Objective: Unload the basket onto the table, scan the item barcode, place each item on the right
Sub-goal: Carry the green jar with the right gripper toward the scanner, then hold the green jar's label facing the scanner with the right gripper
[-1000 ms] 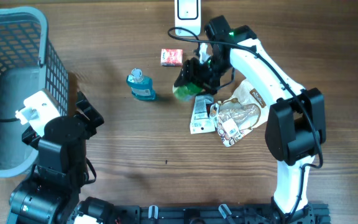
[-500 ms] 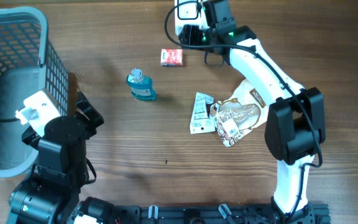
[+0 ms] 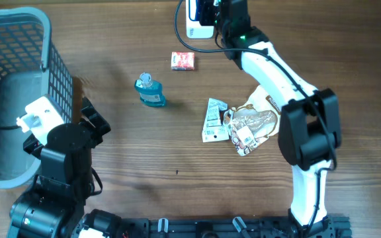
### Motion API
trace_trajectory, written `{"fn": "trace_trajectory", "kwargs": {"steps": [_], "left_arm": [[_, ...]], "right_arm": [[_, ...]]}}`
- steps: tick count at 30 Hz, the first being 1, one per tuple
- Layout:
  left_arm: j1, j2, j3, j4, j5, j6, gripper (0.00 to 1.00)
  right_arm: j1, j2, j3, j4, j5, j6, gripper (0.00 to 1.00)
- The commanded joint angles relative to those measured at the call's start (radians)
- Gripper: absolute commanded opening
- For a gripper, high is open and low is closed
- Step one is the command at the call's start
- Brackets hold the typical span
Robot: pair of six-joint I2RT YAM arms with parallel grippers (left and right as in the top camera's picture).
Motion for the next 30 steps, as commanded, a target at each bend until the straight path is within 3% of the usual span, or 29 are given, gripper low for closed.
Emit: {"fn": "trace_trajectory", "kwargs": {"steps": [1,13,30], "left_arm": [[0.006,-0.005,-0.001,-0.001,-0.002,-0.014,1.00],[0.006,-0.005,-0.001,-0.001,-0.002,-0.014,1.00],[0.006,-0.005,-0.001,-0.001,-0.003,-0.014,1.00]], "right_arm": [[0.002,0.064,0.021,0.076,0.069,-0.092,0.66],[0.013,0.137,0.021,0.301,0.074,-0.117,0.66],[0.072,0.259,0.021,0.489,0.125,-0.121,0.66]]}}
